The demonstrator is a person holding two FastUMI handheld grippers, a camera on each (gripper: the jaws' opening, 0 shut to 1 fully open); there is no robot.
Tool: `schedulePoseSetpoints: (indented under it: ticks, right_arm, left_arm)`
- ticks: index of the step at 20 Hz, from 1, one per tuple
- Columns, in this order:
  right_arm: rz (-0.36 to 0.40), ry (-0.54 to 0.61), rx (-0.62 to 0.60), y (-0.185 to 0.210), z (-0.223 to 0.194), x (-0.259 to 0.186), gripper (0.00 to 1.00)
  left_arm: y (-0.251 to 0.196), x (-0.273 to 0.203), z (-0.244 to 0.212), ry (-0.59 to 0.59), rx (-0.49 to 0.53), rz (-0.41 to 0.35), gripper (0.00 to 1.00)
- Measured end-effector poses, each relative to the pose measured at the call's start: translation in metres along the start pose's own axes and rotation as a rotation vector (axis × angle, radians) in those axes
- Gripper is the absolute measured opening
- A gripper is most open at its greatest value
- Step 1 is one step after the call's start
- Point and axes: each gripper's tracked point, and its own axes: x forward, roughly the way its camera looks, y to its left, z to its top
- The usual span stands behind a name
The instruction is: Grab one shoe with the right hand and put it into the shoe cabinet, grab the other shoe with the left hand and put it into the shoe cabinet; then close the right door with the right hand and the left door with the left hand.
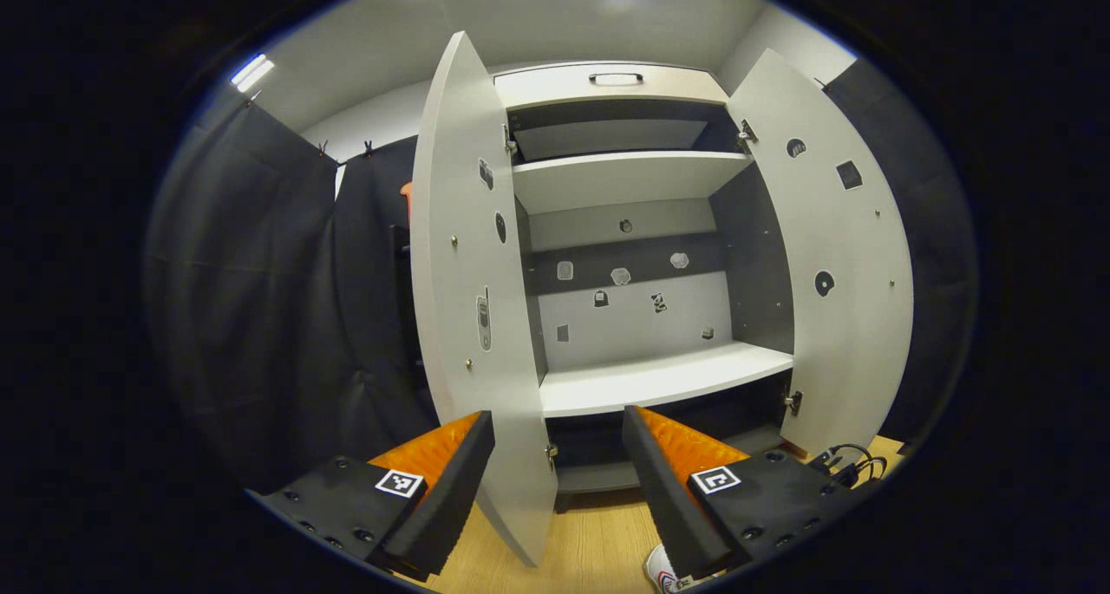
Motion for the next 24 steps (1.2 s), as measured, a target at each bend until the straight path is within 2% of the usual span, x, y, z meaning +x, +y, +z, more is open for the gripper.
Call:
schedulePoseSetpoints:
  ticks: [1, 3, 5, 7, 8, 10, 14, 18, 24]
  right_arm:
    - [0.004, -0.019, 0.003, 0.0, 0.0, 0.0, 0.4]
    - [0.006, -0.043, 0.053, 0.001, 0.0, 0.0, 0.39]
    - [0.002, -0.04, 0.098, -0.001, 0.001, -0.001, 0.34]
    - [0.0, -0.036, 0.14, -0.004, 0.001, -0.001, 0.23]
    - [0.005, -0.031, 0.154, -0.006, 0.001, -0.002, 0.12]
    - [0.005, -0.023, 0.195, -0.008, 0.002, -0.003, 0.02]
    - [-0.039, -0.019, 0.161, -0.007, 0.004, -0.009, 0.01]
    - [-0.033, -0.018, 0.148, 0.001, 0.008, -0.021, 0.01]
    - [-0.033, -0.097, 0.139, -0.001, 0.051, -0.056, 0.01]
  left_arm:
    - [-0.001, 0.0, 0.0, 0.0, -0.007, -0.005, 0.96]
    - [-0.004, 0.003, -0.001, 0.0, -0.015, -0.02, 0.96]
    - [-0.008, 0.002, 0.001, -0.009, -0.011, -0.038, 0.96]
    - [-0.012, 0.002, 0.001, -0.015, -0.008, -0.053, 0.96]
    - [-0.014, 0.003, 0.001, -0.015, -0.011, -0.061, 0.96]
    - [-0.017, 0.002, -0.002, -0.01, -0.02, -0.073, 0.96]
    - [-0.017, -0.002, -0.006, -0.005, -0.025, -0.076, 0.96]
    - [-0.013, -0.003, -0.012, 0.005, -0.026, -0.065, 0.96]
    - [-0.021, -0.002, -0.023, 0.025, -0.021, -0.079, 0.96]
